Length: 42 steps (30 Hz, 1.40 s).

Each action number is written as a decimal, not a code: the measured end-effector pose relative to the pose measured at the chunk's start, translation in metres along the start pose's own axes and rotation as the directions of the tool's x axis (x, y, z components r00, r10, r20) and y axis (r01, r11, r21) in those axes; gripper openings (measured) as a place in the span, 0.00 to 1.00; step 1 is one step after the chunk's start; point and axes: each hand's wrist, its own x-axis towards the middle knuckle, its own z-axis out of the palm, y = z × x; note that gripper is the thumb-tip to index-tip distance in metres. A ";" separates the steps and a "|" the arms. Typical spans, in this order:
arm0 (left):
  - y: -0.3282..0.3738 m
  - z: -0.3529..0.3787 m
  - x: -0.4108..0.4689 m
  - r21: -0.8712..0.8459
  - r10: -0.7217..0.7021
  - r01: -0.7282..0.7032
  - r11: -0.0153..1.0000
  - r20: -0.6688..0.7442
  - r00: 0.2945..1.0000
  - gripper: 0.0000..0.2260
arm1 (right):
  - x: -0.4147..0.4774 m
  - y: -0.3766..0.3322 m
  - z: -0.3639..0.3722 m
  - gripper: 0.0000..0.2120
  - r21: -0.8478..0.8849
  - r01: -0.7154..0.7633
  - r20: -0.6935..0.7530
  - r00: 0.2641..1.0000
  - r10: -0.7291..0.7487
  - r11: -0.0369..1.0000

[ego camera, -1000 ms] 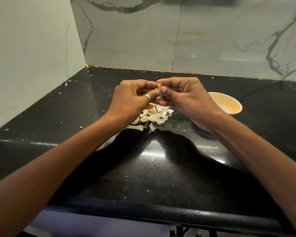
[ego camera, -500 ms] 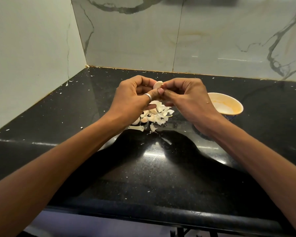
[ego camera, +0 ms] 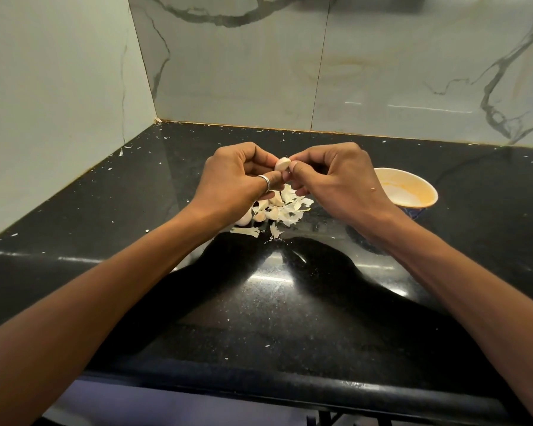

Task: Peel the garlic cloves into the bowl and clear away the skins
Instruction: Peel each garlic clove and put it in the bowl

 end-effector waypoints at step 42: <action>0.001 -0.001 -0.001 -0.169 -0.060 0.089 0.982 0.171 0.983 0.09 | -0.002 -0.004 0.000 0.04 0.401 -0.286 0.090 0.958 0.274 0.870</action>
